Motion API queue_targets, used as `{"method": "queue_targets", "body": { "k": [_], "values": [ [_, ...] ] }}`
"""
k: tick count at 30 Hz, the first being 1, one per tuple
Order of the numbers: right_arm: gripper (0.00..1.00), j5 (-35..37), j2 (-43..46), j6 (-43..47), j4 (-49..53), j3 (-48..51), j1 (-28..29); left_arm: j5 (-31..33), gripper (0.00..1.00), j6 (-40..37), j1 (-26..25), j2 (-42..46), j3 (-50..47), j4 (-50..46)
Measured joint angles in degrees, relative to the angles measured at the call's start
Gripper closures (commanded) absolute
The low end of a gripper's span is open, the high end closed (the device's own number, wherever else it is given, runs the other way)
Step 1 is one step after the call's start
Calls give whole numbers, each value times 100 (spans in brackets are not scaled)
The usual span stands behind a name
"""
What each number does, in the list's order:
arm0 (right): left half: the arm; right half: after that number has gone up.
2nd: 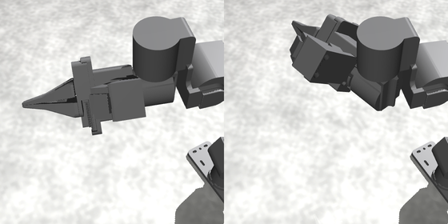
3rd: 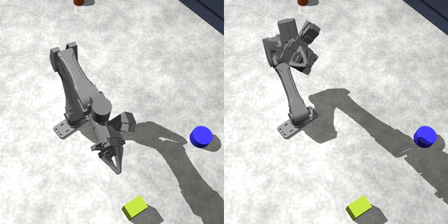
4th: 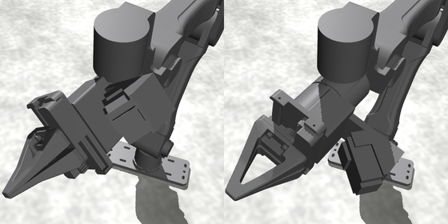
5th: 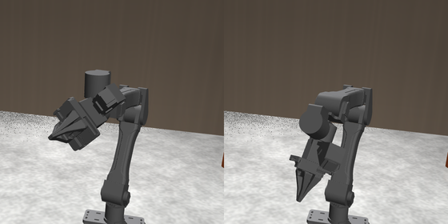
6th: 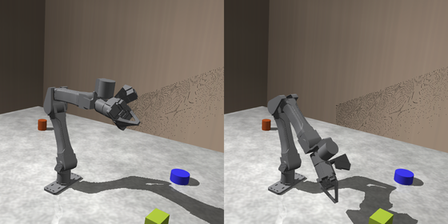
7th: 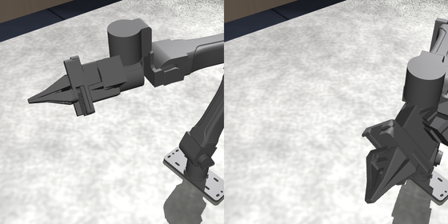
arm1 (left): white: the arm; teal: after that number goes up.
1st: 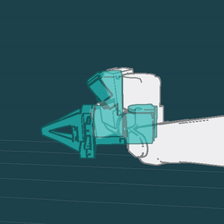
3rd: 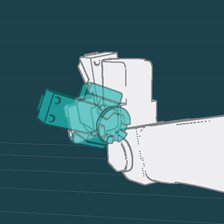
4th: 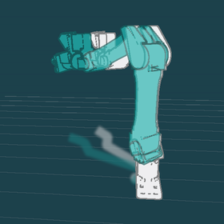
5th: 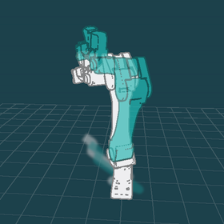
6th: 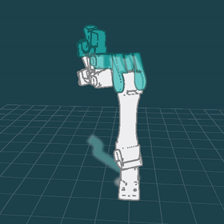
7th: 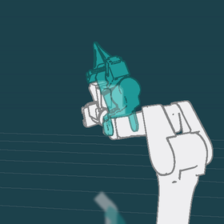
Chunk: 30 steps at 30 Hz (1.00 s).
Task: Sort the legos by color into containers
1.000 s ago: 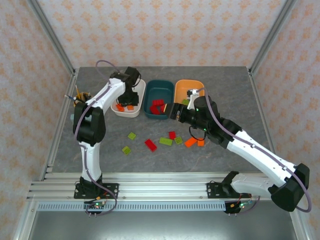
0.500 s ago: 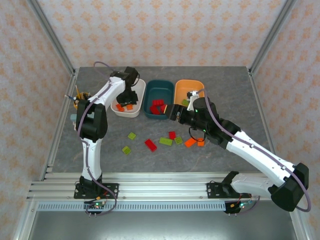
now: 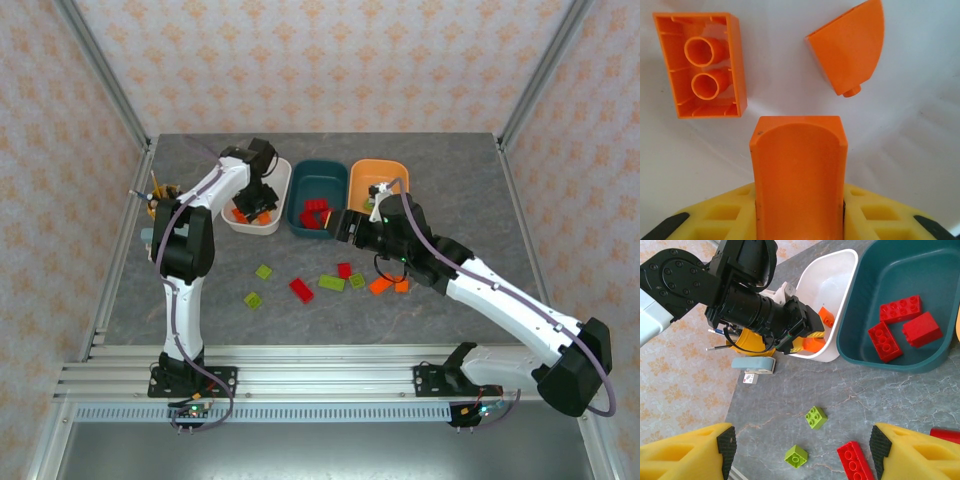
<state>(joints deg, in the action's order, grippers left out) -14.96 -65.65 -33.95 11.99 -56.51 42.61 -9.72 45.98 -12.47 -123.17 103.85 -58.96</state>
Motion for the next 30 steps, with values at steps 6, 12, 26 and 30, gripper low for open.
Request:
{"method": "queue_targets", "body": {
  "k": [6, 12, 26, 30],
  "values": [
    [27, 0, 0, -13, 2, 0, 0, -170, 44, 275, 81, -2, -4, 70],
    [27, 0, 0, -11, 61, 0, 0, -190, 37, 396, 101, -2, -4, 129],
    [29, 101, -520, 544, 896, -354, 0, -116, 30, 166, 63, 2247, -577, 262],
    [31, 210, -789, 826, 1329, -664, 17, -52, 28, -85, -116, 3687, -1353, 378]
  ]
}}
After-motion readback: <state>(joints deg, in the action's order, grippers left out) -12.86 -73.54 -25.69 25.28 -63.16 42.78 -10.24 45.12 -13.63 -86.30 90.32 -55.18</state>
